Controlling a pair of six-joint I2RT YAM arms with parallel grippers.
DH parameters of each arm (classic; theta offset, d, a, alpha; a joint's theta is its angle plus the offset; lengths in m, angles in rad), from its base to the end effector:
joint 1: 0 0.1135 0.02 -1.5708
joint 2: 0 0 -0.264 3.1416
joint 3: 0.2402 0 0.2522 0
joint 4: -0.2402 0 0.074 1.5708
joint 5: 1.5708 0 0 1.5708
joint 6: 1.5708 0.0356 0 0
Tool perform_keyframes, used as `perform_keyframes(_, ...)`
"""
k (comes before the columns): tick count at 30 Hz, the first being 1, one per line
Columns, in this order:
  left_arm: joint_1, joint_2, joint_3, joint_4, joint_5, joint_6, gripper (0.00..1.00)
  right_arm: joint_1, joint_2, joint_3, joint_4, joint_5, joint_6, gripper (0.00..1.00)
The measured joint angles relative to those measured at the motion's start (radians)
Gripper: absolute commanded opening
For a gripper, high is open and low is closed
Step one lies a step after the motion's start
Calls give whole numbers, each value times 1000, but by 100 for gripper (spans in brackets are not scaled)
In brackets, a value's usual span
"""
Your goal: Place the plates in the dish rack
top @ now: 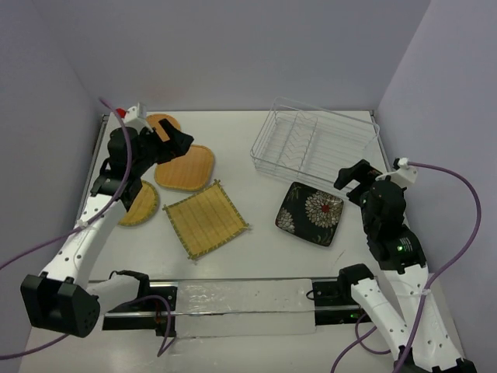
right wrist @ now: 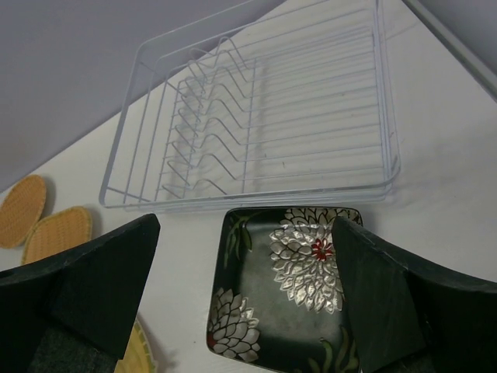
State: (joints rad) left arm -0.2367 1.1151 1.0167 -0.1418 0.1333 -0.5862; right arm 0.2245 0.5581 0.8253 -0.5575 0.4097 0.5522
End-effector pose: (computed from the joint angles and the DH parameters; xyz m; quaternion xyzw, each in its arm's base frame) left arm 0.2513 -0.0655 0.3602 -0.0960 0.7802 -0.2944 0.5436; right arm 0.1189 0.0126 0.3453 0.2480 0.7548 0.0705 0.6031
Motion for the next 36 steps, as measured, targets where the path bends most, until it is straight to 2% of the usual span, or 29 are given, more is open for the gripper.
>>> perform_keyframes(8,-213,221,71,13,50,65,99,0,-65,-90,-13,-45,70,100)
perform_keyframes(14,-410,501,227,-1,103,132,99,0,-64,-223,-60,-114,170,100)
perform_keyframes(17,-480,594,266,-11,112,162,99,0,-73,-273,-81,-122,216,100)
perform_keyframes(25,-557,734,355,-23,217,181,97,0,-41,-371,-118,-135,333,100)
perform_keyframes(33,-613,835,366,-9,240,162,96,-16,-4,-446,-123,-79,426,100)
perform_keyframes(36,-621,869,365,19,252,137,84,-25,10,-450,-111,-75,436,100)
